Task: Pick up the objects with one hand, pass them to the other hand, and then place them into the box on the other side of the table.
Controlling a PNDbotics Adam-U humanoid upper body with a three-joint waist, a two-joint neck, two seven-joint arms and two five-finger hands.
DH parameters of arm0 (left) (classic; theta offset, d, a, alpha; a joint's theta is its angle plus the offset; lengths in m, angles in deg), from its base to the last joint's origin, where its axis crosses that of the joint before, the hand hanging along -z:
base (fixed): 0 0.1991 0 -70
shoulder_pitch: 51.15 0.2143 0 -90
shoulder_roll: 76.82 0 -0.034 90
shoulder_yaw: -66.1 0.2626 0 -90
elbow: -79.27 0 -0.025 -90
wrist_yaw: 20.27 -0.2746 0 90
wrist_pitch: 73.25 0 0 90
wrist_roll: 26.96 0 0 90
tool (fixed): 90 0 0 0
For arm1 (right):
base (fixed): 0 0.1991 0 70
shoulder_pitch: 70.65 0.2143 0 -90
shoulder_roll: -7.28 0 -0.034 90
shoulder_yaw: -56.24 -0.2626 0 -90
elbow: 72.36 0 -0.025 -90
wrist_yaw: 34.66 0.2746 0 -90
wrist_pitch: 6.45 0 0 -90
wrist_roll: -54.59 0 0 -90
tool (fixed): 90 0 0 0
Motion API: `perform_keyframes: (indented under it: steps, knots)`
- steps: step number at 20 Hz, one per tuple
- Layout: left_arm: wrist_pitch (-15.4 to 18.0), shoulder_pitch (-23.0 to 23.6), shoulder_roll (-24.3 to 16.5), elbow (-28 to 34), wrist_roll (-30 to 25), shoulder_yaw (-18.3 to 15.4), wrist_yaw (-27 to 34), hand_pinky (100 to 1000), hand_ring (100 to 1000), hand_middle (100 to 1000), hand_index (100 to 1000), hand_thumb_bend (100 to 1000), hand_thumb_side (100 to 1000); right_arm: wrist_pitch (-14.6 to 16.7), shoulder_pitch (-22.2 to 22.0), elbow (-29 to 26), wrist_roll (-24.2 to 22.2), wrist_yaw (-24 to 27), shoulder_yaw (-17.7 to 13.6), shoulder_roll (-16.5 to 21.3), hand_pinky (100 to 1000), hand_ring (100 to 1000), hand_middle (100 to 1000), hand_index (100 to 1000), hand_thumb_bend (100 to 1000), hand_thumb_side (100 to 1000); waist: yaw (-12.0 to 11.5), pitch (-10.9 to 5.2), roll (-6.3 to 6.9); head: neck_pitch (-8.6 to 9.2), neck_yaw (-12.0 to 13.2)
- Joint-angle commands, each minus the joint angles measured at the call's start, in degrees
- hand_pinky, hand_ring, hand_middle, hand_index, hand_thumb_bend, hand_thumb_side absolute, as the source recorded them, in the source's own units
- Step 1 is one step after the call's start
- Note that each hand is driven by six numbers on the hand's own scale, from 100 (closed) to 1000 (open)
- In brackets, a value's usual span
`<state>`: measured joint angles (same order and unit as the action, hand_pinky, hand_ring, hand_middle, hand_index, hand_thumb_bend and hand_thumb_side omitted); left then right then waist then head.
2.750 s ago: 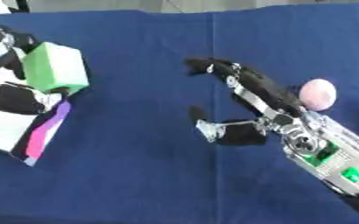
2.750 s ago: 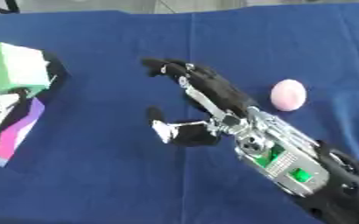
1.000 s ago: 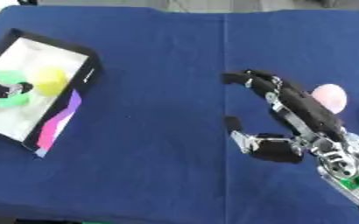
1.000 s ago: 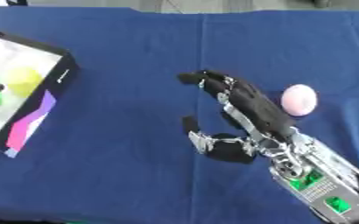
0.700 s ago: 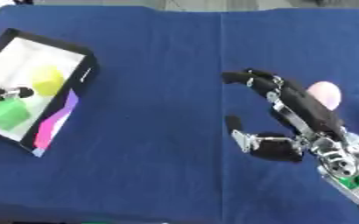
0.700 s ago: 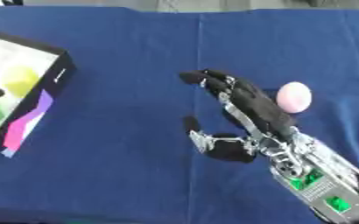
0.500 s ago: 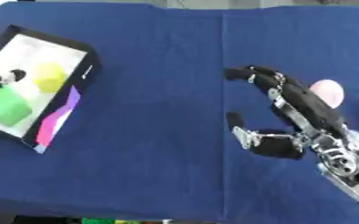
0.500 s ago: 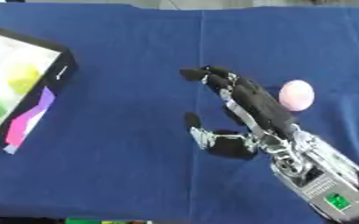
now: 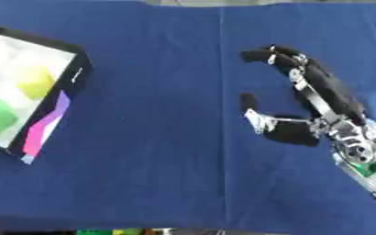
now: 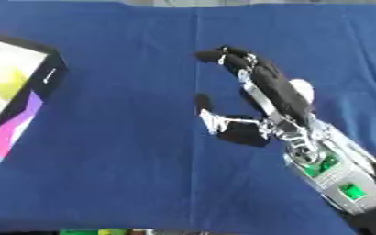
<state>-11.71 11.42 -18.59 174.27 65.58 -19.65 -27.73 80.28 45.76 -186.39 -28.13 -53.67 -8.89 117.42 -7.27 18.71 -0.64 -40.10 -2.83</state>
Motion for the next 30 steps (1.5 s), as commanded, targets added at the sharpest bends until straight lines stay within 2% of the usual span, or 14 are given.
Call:
perform_keyframes:
  steps: [1,5,7,10,15,20,22,30]
  knots:
    - [3.70,1.26,0.59,4.81,10.74,-3.74,10.44,843,701,783,876,100,894,1.68,-1.29,-0.56,-4.32,5.52,-4.79,4.78,859,824,745,869,100,375,0.28,-1.41,-0.07,0.16,0.39]
    - [9.99,3.68,5.44,10.53,21.34,-4.52,20.41,851,702,792,887,116,909,5.48,-4.39,-0.56,-13.46,10.20,-11.61,10.31,882,859,788,906,100,360,0.59,-1.12,-0.62,0.28,0.32]
    - [11.94,3.98,8.43,13.43,24.16,-4.63,22.61,851,700,791,886,143,908,7.22,-5.92,-0.56,-17.50,12.05,-14.00,12.46,891,872,797,920,100,343,0.47,-0.94,-0.82,0.71,-0.33]
    - [13.62,4.16,12.35,17.04,26.86,-4.91,23.38,851,700,791,885,164,903,7.75,-8.06,-0.56,-21.68,13.05,-16.90,15.37,902,889,814,928,100,304,0.14,-0.59,-1.12,1.82,-2.27]
    - [15.25,4.55,16.63,19.51,28.02,-4.62,21.87,851,700,791,880,178,908,6.33,-11.39,-0.56,-21.94,11.38,-20.37,18.34,908,900,826,949,100,253,-0.29,0.27,-1.59,3.51,-6.40]
    - [16.95,4.26,19.32,19.59,27.07,-4.07,20.41,848,695,788,879,184,907,4.23,-13.39,-0.56,-22.72,11.05,-21.80,20.11,912,905,827,955,100,220,-0.85,1.31,-2.01,4.42,-10.03]
    - [17.91,4.01,20.29,19.59,26.82,-3.81,19.89,845,692,787,878,187,907,3.33,-13.70,-0.56,-22.50,10.04,-22.24,20.65,914,907,828,956,101,179,-1.16,1.64,-2.09,4.55,-11.34]
    - [18.96,2.84,22.17,19.60,25.48,-2.39,19.35,843,690,788,875,180,908,-3.42,-14.56,-0.56,-19.69,5.04,-22.47,21.14,914,903,807,920,166,108,-2.52,2.63,-2.24,5.31,-13.02]
